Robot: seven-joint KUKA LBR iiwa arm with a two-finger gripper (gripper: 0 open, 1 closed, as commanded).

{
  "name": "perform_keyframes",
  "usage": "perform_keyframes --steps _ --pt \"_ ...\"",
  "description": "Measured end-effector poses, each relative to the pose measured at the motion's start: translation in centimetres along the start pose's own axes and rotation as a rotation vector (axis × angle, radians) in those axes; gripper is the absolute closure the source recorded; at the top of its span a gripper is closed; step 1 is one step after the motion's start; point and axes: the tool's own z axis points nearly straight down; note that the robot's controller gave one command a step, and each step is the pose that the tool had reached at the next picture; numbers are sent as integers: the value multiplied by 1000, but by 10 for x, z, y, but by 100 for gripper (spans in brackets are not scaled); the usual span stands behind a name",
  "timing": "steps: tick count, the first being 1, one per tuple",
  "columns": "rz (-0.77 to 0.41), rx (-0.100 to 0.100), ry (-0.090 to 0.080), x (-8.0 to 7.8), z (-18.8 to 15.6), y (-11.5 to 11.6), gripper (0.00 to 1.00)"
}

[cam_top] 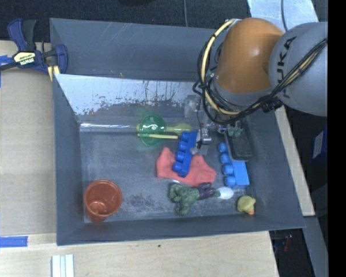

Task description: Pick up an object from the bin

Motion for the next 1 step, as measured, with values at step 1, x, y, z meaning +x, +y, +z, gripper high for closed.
perform_keyframes --steps 1 --pt "0 0 -9 -2 -5 0 0"
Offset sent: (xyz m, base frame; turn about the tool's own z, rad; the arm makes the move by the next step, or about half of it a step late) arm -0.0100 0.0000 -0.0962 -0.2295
